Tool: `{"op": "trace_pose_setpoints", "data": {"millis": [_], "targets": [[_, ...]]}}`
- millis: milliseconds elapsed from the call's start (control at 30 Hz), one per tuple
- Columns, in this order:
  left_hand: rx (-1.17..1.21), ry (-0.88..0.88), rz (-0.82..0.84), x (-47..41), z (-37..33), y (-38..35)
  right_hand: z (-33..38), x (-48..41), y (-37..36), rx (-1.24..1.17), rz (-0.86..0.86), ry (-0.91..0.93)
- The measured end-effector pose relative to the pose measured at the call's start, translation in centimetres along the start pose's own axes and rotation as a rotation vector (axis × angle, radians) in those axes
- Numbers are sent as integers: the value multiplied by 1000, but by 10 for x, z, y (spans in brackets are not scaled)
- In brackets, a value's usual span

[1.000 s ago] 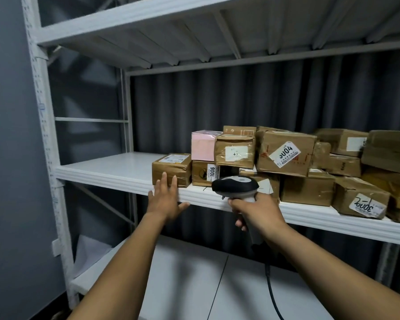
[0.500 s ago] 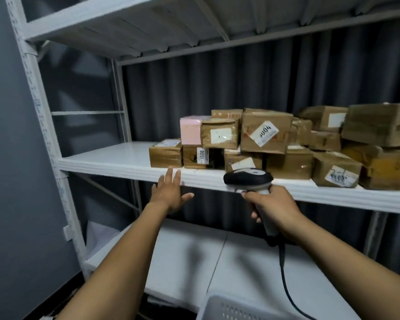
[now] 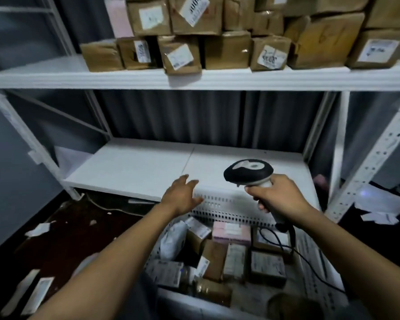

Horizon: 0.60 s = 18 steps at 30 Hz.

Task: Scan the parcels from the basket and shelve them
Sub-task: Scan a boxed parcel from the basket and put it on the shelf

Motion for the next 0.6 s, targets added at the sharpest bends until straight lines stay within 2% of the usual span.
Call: {"op": "trace_pose_setpoints", "data": {"millis": [167, 333, 433, 533, 600], "targets": [[93, 32, 154, 25, 13, -116, -74, 16, -15, 70, 11, -76], [107, 95, 353, 53, 44, -206, -134, 28, -58, 68, 128, -183], [25, 201, 311, 57, 85, -219, -144, 25, -90, 58, 252, -205], [-123, 413, 208, 60, 139, -215, -144, 18, -111, -15, 307, -216], [-82, 556, 190, 68, 166, -217, -141, 16, -119, -35, 324, -218]]}}
Point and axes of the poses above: each hand's wrist, its own x-axis away from the middle knuckle, its own y-axis out of the back of the hand, z = x × y, the point moved 10 cm from there along -x, towards the middle knuckle, and after that the axes turned 13 degrees about x, right-handed, at the moved point
